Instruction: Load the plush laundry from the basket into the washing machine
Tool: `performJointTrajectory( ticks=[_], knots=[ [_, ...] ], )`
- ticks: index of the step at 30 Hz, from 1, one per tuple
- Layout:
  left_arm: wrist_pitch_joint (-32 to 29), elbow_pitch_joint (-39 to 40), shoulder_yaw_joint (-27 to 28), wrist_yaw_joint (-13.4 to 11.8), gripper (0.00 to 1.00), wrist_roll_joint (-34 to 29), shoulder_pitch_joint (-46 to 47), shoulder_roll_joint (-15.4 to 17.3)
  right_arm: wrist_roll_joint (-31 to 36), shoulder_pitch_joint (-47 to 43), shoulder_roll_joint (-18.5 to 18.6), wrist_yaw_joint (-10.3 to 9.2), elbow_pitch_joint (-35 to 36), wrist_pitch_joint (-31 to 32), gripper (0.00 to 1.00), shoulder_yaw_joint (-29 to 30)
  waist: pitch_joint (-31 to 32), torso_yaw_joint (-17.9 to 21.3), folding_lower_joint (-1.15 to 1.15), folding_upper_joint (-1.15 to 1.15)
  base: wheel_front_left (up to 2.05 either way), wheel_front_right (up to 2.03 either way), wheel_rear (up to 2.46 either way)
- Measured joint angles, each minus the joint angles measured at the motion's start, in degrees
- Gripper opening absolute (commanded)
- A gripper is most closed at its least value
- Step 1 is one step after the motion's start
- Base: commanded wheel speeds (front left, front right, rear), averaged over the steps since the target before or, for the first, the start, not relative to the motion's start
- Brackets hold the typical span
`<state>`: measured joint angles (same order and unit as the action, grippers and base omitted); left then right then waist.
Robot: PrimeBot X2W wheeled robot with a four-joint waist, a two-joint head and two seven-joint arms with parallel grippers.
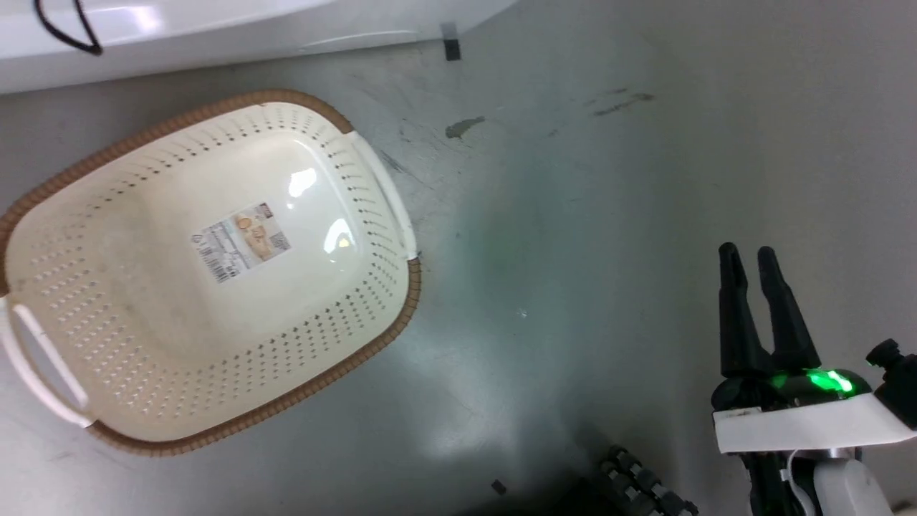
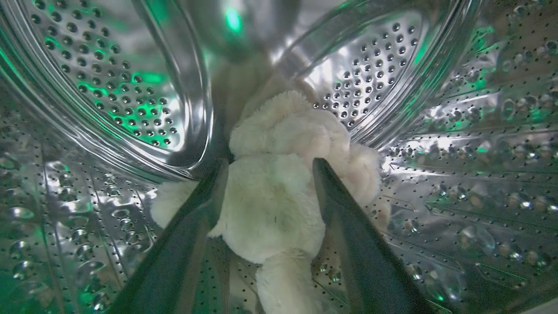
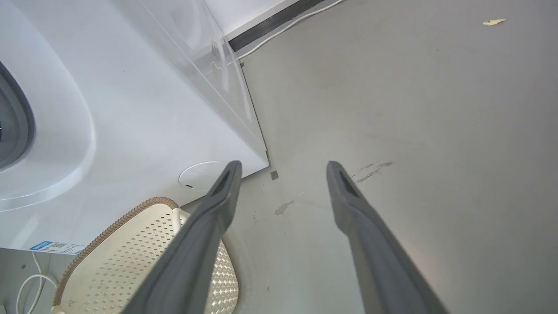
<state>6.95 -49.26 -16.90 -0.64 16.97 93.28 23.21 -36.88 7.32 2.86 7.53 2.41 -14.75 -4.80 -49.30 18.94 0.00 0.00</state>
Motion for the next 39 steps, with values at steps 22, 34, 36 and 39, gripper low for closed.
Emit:
performJointTrajectory(
  ticks=[22,34,36,39],
  knots=[
    [7.19,-5.39,-2.8,3.35,1.0,3.25,-10.65,-8.79,5.52,1.69,0.0,0.0,-2.61,0.0,1.0,5.45,9.87,-8.81,0.0,0.0,0.0,0.0,0.0],
    [7.73,-2.43,-1.89,3.25,1.0,5.02,-23.26,-12.12,6.68,2.37,-0.01,0.0,-5.75,0.0,1.0,4.95,17.72,-11.54,-0.01,0.0,0.0,0.0,0.0],
    [7.73,-1.04,-1.22,3.08,1.0,5.42,-25.64,-12.44,6.82,2.36,-0.01,0.0,-6.31,0.0,1.0,4.92,19.1,-11.91,-0.01,0.0,0.0,0.0,0.0],
    [7.73,1.01,-0.4,2.65,1.0,5.78,-29.52,-13.03,7.2,2.33,-0.01,0.0,-7.22,0.0,1.0,4.8,21.29,-12.5,-0.01,0.0,0.0,0.0,0.0]
  ],
)
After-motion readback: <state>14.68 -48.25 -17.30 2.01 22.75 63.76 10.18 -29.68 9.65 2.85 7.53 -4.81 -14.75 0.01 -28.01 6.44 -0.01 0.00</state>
